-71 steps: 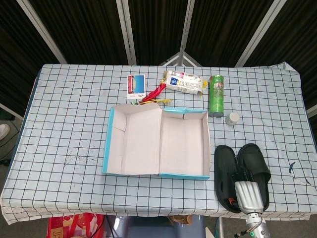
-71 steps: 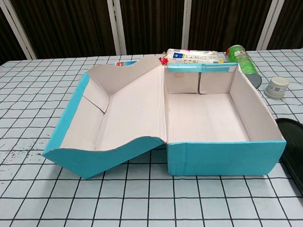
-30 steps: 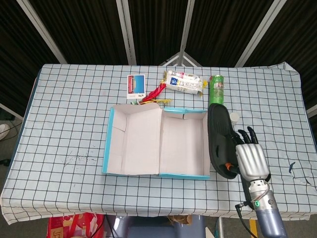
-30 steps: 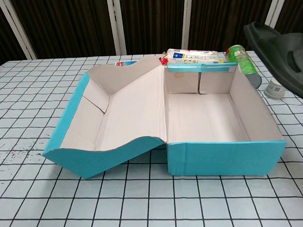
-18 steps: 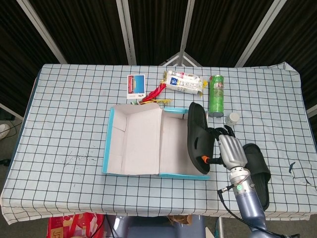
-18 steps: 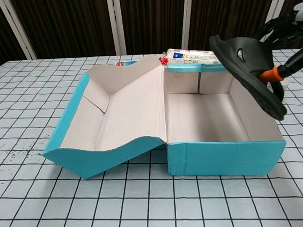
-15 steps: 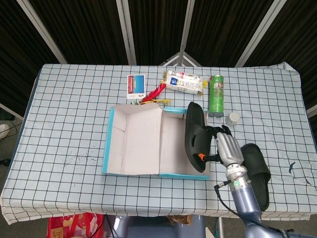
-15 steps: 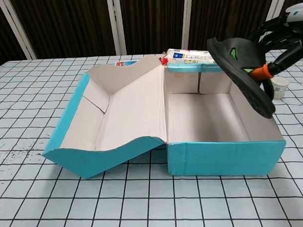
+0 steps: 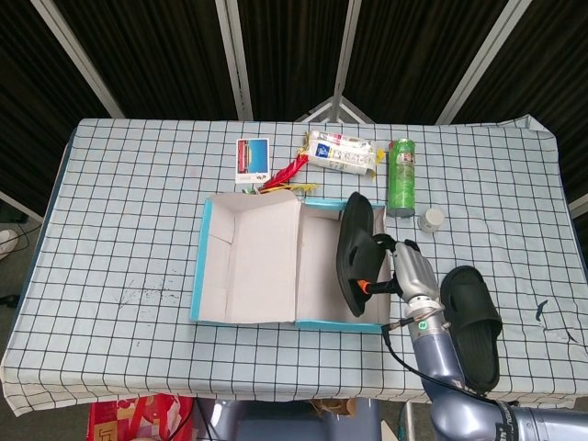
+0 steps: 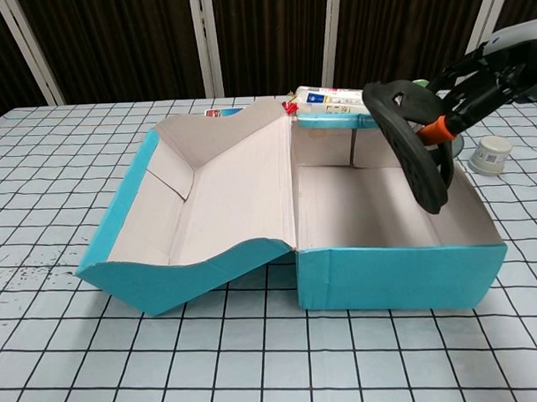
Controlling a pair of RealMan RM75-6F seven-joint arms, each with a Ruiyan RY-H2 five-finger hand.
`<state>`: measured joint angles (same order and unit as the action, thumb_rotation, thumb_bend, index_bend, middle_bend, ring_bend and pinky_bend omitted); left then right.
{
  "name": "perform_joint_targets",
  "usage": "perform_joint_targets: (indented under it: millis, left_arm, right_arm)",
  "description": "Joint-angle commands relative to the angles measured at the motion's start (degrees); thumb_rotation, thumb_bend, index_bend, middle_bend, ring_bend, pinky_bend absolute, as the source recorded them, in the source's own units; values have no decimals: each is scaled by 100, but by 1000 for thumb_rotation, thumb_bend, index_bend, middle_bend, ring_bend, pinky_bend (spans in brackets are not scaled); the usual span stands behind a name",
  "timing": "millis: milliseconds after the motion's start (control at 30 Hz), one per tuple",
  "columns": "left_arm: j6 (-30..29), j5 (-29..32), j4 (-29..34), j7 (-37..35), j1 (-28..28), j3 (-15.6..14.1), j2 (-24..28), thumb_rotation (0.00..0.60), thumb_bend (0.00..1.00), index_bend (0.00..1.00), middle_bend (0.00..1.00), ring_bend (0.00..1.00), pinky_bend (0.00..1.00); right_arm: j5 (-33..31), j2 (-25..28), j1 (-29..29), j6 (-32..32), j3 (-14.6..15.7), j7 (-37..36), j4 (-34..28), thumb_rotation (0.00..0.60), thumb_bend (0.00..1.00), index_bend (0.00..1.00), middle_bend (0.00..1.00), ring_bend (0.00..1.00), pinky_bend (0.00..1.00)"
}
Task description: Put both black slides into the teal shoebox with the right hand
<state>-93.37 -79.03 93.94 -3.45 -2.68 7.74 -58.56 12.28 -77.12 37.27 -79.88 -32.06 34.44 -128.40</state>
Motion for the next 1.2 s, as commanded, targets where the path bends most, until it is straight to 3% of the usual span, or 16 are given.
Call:
perform_joint_targets:
  millis: [33,233,433,867,1200]
  left_arm:
    - [-3,-2,0,-3,-1,0,-2,600,373,105,46,0,91]
    - [-13,-4,-2,-19,-5,1,0,600,373,105,46,0,91]
    - [-11,-13,2,-26,-3,-2,2,600,373,105,46,0,91]
    - [-1,26,-34,-70,2,21,1,600,373,105,46,0,91]
    - [33,59,-32,-15,22,29,-16,600,373,105,46,0,91]
  right_arm:
    - [-1182,341,272,78,-432,50,-225,600,441,544,499,206,0]
    - [-2159,626,507,198,-750,-123,-402,600,445,548,499,206,0]
    - [-2665,780,621,638,-934,-485,-401,600,447,554,499,206,0]
    - [-2239,721,751,1414,-548,-1114,16,600,449,555,499,206,0]
    - [-1725,471,899,1632,-287,-1598,421,600,470,569,499,206,0]
